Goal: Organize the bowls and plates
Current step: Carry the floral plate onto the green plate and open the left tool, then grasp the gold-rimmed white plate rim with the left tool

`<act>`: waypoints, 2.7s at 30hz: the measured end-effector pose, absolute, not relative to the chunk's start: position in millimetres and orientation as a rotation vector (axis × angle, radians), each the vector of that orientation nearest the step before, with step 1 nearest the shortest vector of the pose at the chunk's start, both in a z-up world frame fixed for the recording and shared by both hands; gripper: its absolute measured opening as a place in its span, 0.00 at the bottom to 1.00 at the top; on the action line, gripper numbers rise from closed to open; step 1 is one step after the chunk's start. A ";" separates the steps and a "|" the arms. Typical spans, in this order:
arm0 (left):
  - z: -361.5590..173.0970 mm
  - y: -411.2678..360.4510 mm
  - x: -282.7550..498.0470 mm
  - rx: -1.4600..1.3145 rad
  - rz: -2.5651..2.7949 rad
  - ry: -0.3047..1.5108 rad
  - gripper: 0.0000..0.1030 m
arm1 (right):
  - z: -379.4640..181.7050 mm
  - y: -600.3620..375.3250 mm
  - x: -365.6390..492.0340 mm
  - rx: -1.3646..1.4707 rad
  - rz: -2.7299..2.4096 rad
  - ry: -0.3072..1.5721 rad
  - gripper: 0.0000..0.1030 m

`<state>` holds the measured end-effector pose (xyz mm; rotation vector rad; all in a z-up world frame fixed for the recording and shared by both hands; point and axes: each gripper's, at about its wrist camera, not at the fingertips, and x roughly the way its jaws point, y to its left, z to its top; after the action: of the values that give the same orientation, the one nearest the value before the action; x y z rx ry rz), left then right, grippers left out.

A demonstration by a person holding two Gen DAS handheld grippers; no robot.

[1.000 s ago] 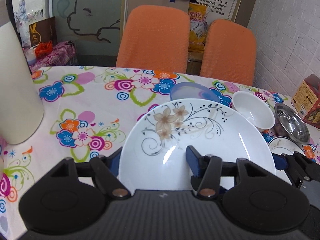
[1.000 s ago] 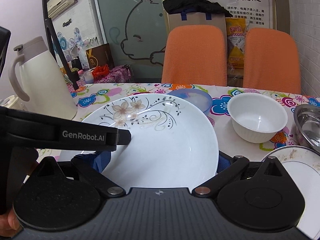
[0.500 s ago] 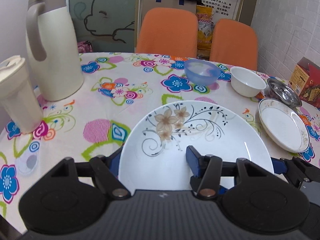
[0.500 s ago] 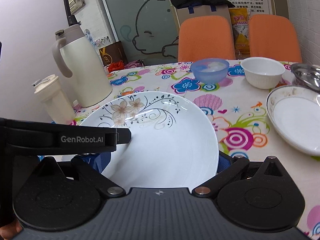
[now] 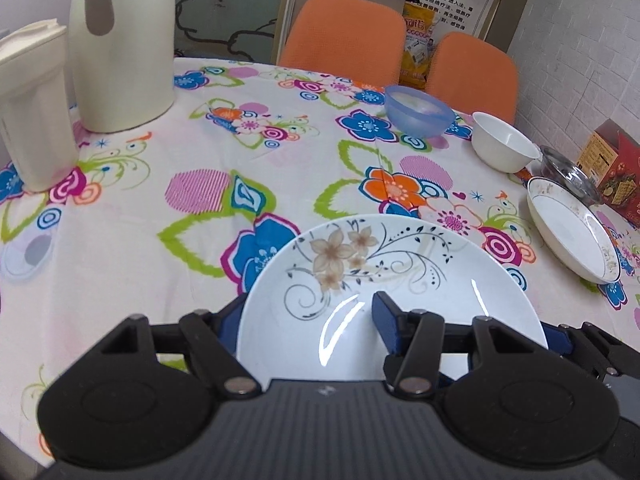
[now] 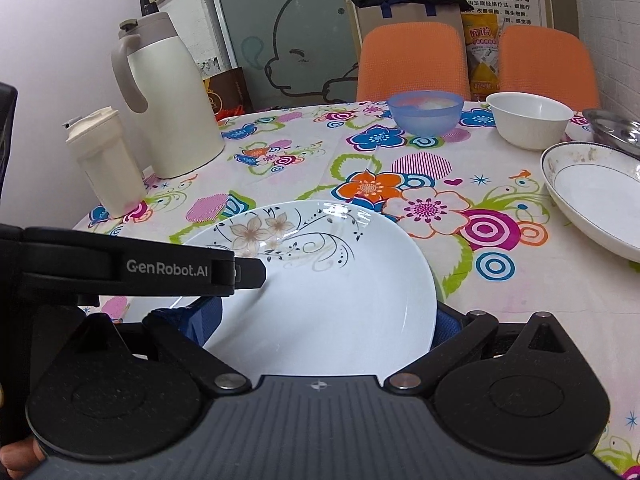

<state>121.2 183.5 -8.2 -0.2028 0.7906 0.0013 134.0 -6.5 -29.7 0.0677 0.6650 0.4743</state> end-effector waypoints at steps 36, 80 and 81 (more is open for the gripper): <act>42.6 96.6 158.4 -0.117 -0.210 0.759 0.79 | -0.8 -197.6 140.4 0.221 0.119 0.531 0.86; -20.0 -52.6 316.2 0.062 -0.230 0.932 0.99 | -38.8 -207.4 252.9 0.006 0.152 0.668 0.89; -20.1 -52.8 315.9 0.063 -0.231 0.929 0.99 | -38.9 -207.5 253.1 0.006 0.151 0.668 0.89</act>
<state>315.9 -52.8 -20.1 0.0626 0.9291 -0.2314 253.1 -207.5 -38.9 0.0063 0.6678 0.1510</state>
